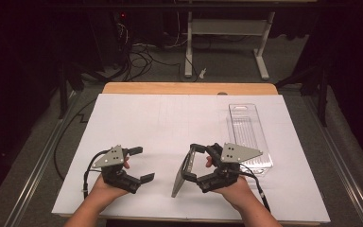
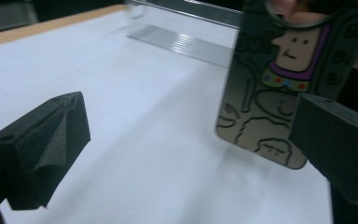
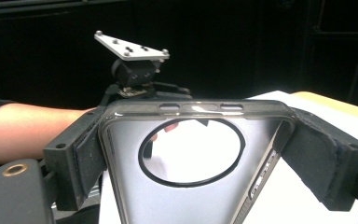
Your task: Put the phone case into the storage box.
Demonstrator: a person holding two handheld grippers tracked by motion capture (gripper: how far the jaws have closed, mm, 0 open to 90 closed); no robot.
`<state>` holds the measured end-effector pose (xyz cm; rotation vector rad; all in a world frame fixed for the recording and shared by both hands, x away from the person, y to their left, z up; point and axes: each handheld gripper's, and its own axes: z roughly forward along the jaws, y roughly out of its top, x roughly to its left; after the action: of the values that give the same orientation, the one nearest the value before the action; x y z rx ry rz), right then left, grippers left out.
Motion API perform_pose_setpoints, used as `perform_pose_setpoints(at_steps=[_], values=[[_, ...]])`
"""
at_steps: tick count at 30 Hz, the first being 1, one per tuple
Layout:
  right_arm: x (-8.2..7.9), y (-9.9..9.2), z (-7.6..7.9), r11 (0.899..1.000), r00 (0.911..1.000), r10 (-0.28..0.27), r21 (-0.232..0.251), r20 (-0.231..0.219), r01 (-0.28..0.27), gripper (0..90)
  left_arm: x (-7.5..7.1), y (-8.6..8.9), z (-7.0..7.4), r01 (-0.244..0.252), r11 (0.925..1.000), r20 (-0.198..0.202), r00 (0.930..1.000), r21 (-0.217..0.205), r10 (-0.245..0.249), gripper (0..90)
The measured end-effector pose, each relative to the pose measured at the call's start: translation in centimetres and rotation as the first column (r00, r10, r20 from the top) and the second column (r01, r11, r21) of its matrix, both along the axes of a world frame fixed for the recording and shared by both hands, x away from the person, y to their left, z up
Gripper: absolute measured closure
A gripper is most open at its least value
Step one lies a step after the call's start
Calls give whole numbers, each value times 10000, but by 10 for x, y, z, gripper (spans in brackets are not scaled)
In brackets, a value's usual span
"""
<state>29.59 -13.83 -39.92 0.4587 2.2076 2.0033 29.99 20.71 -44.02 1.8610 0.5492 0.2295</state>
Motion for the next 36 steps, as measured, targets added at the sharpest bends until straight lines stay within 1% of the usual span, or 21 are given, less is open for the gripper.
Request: perform_pose_setpoints(at_steps=[2, 3, 6, 7, 8, 9, 10, 11, 13, 15, 19, 21, 23, 25, 26, 27, 30, 33, 35, 36], values=[[0, -2, 0, 10000, 9999, -97, -22, 47, 98, 132, 0, 5, -1, -338, 9994, -63, 9994, 100, 338, 1], [0, -3, 0, 9998, 9998, -173, -44, 76, 173, 132, 0, 9, -3, -597, 9981, -77, 9982, 155, 598, 0], [0, -5, 0, 9993, 9992, -363, -105, 138, 364, 132, 0, 17, -6, -1104, 9935, -200, 9936, 286, 1109, 1], [0, -6, 1, 9988, 9988, -471, -104, 154, 473, 132, 1, 19, -7, -1229, 9918, -221, 9921, 340, 1237, 1], [0, -6, 1, 9988, 9988, -471, -104, 154, 473, 132, 1, 19, -7, -1229, 9918, -221, 9921, 340, 1237, 1], [1, -8, 1, 9981, 9980, -603, -108, 203, 605, 132, 1, 23, -8, -1740, 9845, -259, 9843, 239, 1746, 1], [1, -8, 1, 9981, 9980, -603, -108, 203, 605, 132, 1, 23, -8, -1740, 9845, -259, 9843, 239, 1746, 1], [1, -11, 2, 9967, 9965, -798, -109, 242, 800, 132, 3, 25, -9, -2110, 9772, -299, 9769, 234, 2116, 1], [1, -12, 2, 9956, 9953, -931, -115, 262, 935, 132, 3, 27, -9, -2340, 9720, -264, 9718, 204, 2345, 1], [0, -14, 3, 9932, 9929, -1136, -214, 359, 1144, 132, 4, 29, -11, -2426, 9700, -283, 9696, 173, 2430, 1], [-1, -15, 3, 9887, 9884, -1443, -342, 481, 1460, 132, 5, 29, -12, -2533, 9670, -284, 9668, 273, 2540, 1], [-2, -16, 3, 9872, 9866, -1534, -358, 564, 1555, 132, 5, 28, -12, -2556, 9664, -239, 9663, 281, 2563, 1], [-3, -17, 3, 9837, 9829, -1725, -395, 641, 1753, 132, 4, 27, -12, -2561, 9662, -157, 9664, 305, 2567, 1], [-4, -19, 3, 9804, 9796, -1892, -421, 678, 1923, 132, 3, 26, -12, -2581, 9652, -48, 9660, 419, 2585, 1], [-4, -21, 3, 9792, 9784, -1964, -388, 649, 1991, 132, 4, 26, -12, -2529, 9665, -126, 9672, 434, 2537, 1], [-4, -22, 3, 9781, 9775, -2028, -364, 577, 2051, 132, 4, 26, -12, -2561, 9657, -130, 9664, 439, 2569, 1], [-5, -28, 3, 9727, 9721, -2259, -389, 627, 2286, 132, 4, 27, -12, -2611, 9644, -134, 9650, 420, 2618, 1], [-6, -33, 4, 9648, 9639, -2566, -401, 716, 2598, 132, 4, 27, -12, -2632, 9639, -126, 9645, 406, 2639, 1], [-7, -37, 4, 9612, 9597, -2711, -312, 734, 2739, 132, 4, 27, -12, -2583, 9653, -135, 9658, 394, 2589, 1], [-8, -39, 4, 9576, 9561, -2835, -309, 744, 2863, 132, 4, 26, -12, -2567, 9655, -124, 9662, 426, 2574, 1]])
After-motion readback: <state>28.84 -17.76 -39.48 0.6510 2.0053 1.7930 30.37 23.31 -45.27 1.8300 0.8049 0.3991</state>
